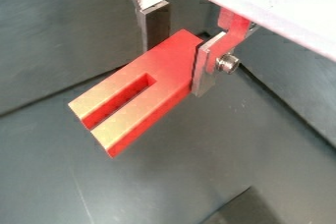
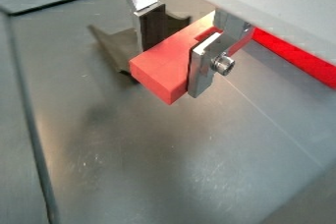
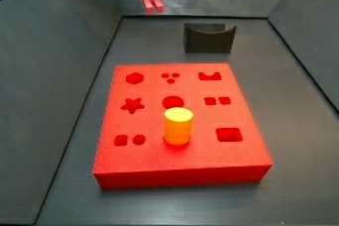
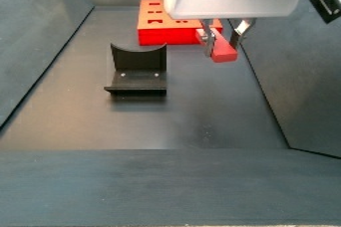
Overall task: Pick up the double-square object. Move up. Rotate the double-square object. Place the double-square object on the fixture. Regrasp the double-square object. Move to above the board. Insert the double-square object.
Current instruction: Rotate the double-square object.
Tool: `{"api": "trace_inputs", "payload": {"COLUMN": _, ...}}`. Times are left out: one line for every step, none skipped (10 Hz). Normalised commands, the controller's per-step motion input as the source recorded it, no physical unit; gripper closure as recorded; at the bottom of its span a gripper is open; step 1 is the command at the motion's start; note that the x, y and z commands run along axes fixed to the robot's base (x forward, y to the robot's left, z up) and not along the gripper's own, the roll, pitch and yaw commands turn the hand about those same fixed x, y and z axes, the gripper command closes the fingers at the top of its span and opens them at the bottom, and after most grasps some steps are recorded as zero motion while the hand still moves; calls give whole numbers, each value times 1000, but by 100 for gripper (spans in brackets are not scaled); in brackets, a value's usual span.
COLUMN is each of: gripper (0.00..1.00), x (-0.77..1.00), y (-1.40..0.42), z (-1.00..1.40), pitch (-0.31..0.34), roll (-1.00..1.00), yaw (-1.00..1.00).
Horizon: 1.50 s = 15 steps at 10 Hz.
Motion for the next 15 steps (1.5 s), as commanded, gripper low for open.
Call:
{"api": "trace_inputs", "payload": {"gripper": 100, "x": 5, "y": 53, "z": -91, "pitch": -2, "roll": -1, "yaw": -1000}}
{"api": "trace_inputs", "payload": {"gripper": 100, "x": 19, "y": 40, "z": -61, "pitch": -3, "roll": 0, "yaw": -1000}}
{"api": "trace_inputs", "payload": {"gripper": 100, "x": 21, "y": 38, "z": -56, "pitch": -3, "roll": 0, "yaw": -1000}}
{"api": "trace_inputs", "payload": {"gripper": 100, "x": 26, "y": 36, "z": -48, "pitch": -4, "roll": 0, "yaw": -1000}}
{"api": "trace_inputs", "payload": {"gripper": 100, "x": 28, "y": 33, "z": -43, "pitch": -4, "roll": 0, "yaw": -1000}}
{"api": "trace_inputs", "payload": {"gripper": 100, "x": 31, "y": 31, "z": -37, "pitch": -4, "roll": 0, "yaw": -1000}}
{"api": "trace_inputs", "payload": {"gripper": 100, "x": 33, "y": 29, "z": -34, "pitch": -4, "roll": 0, "yaw": -1000}}
{"api": "trace_inputs", "payload": {"gripper": 100, "x": 33, "y": 29, "z": -32, "pitch": -5, "roll": 0, "yaw": -1000}}
{"api": "trace_inputs", "payload": {"gripper": 100, "x": 34, "y": 29, "z": -31, "pitch": -5, "roll": 0, "yaw": -1000}}
{"api": "trace_inputs", "payload": {"gripper": 100, "x": 34, "y": 28, "z": -31, "pitch": -5, "roll": 0, "yaw": -1000}}
{"api": "trace_inputs", "payload": {"gripper": 100, "x": 34, "y": 28, "z": -30, "pitch": -5, "roll": 0, "yaw": -1000}}
{"api": "trace_inputs", "payload": {"gripper": 100, "x": 34, "y": 28, "z": -30, "pitch": -5, "roll": 0, "yaw": -1000}}
{"api": "trace_inputs", "payload": {"gripper": 100, "x": 34, "y": 27, "z": -30, "pitch": -5, "roll": 0, "yaw": -1000}}
{"api": "trace_inputs", "payload": {"gripper": 100, "x": 34, "y": 27, "z": -30, "pitch": -5, "roll": 0, "yaw": -1000}}
{"api": "trace_inputs", "payload": {"gripper": 100, "x": 34, "y": 27, "z": -30, "pitch": -6, "roll": 0, "yaw": -1000}}
